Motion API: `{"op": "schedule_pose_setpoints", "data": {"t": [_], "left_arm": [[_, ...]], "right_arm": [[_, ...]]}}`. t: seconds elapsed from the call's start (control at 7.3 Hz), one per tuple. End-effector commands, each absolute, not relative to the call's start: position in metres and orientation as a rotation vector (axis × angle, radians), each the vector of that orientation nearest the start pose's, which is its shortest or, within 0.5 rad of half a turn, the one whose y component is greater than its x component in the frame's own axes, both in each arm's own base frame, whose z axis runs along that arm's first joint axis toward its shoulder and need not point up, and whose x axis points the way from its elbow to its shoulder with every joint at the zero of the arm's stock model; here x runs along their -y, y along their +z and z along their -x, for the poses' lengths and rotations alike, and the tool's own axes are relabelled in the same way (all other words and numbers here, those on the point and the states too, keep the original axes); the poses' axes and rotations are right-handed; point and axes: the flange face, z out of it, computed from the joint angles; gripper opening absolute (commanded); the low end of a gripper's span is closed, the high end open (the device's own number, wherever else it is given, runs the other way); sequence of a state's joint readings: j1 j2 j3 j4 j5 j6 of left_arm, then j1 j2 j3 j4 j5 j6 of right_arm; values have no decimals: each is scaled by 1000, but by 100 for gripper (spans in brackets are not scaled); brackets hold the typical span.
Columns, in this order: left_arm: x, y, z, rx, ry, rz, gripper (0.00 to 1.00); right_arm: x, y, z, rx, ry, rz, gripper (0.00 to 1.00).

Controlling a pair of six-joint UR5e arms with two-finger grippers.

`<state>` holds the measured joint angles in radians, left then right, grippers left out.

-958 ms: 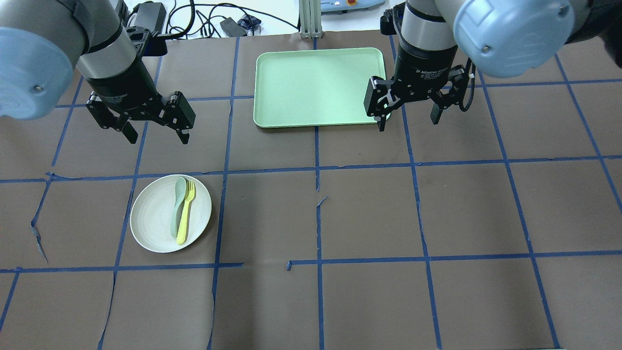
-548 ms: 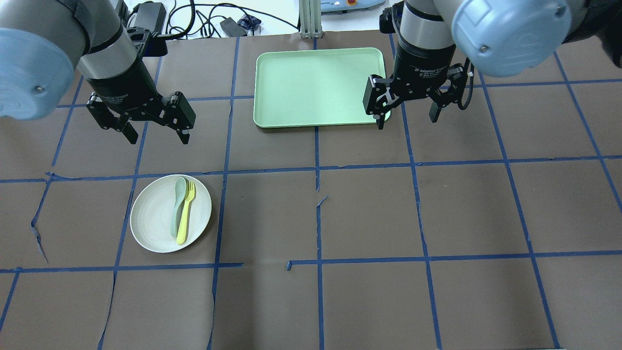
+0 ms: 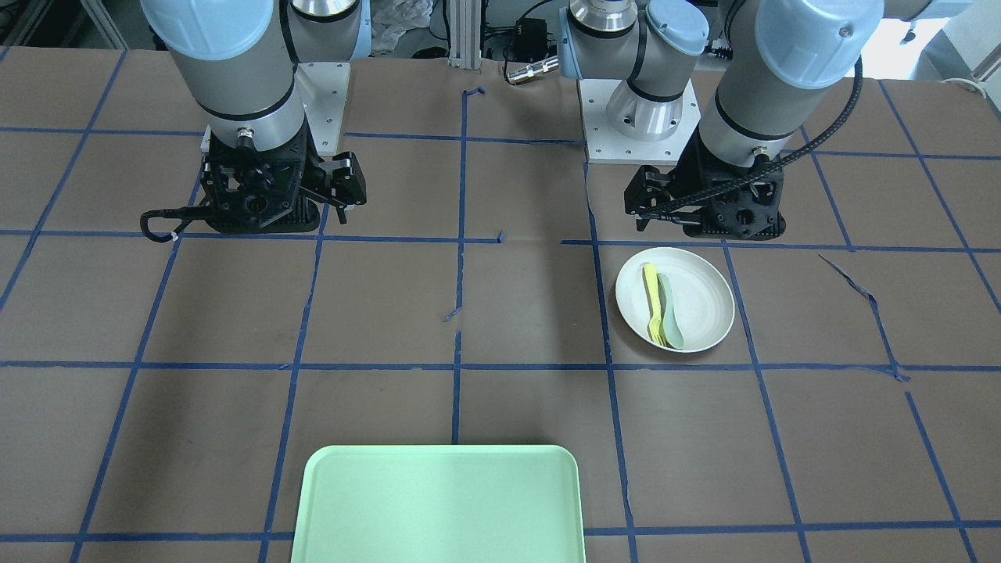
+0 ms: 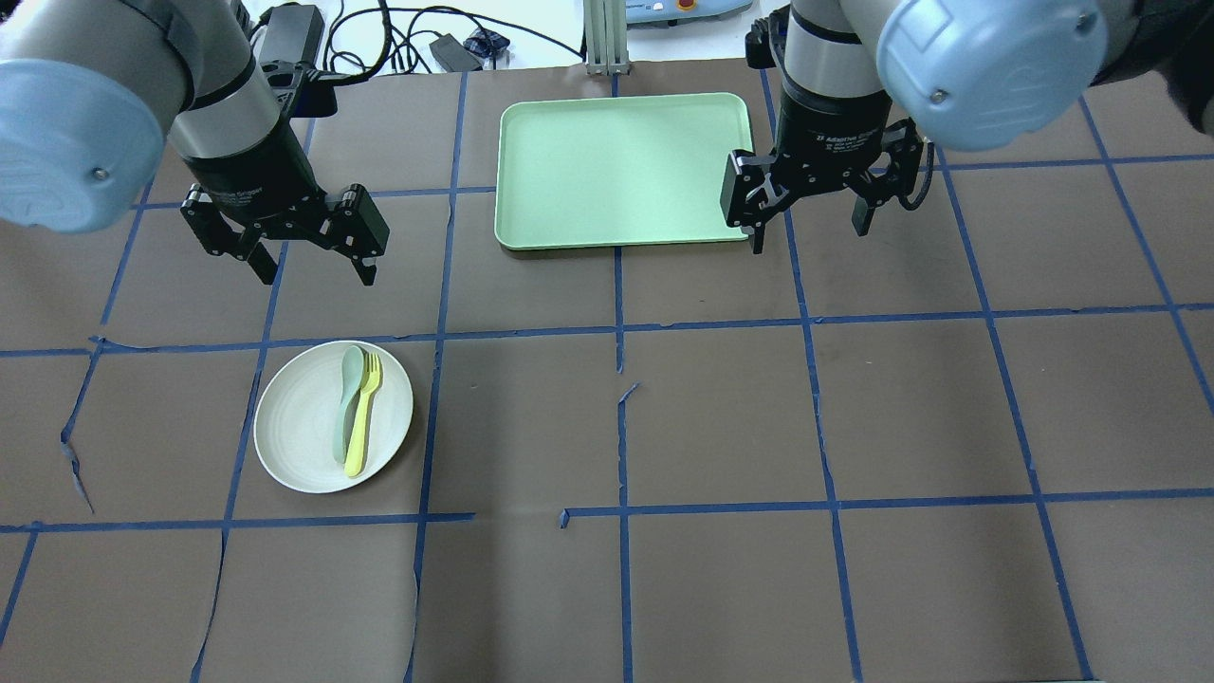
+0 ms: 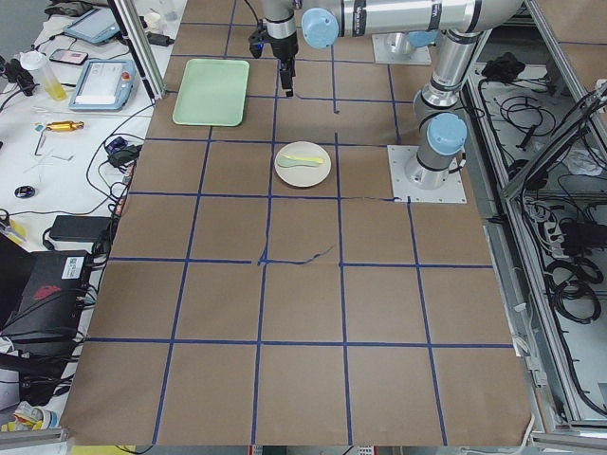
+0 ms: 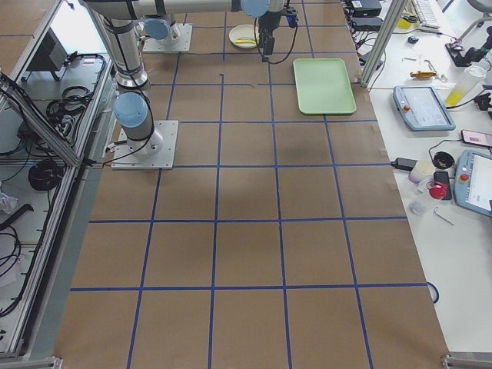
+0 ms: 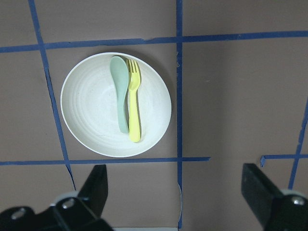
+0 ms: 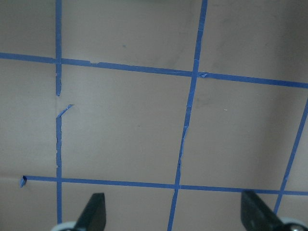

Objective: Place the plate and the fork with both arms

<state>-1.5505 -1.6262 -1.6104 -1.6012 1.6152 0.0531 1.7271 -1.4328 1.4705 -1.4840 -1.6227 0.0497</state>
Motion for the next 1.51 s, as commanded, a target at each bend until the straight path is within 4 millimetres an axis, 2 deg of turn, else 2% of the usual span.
{"op": "schedule_pose_setpoints", "data": {"t": [0.0,0.96,1.1,1.37], "left_arm": [[503,441,119,-3093,186,-66,100],[506,446,119,-3105,150,-69,100],[518,451,117,-3093,28,-37,100],[515,455,98,-3090,9,0,100]], "right_arm": [[511,459,-210,-3194,190,174,100],[509,455,-215,-3185,200,180,100],[509,453,-215,-3185,207,181,100],[511,449,-215,-3187,217,181,100]]}}
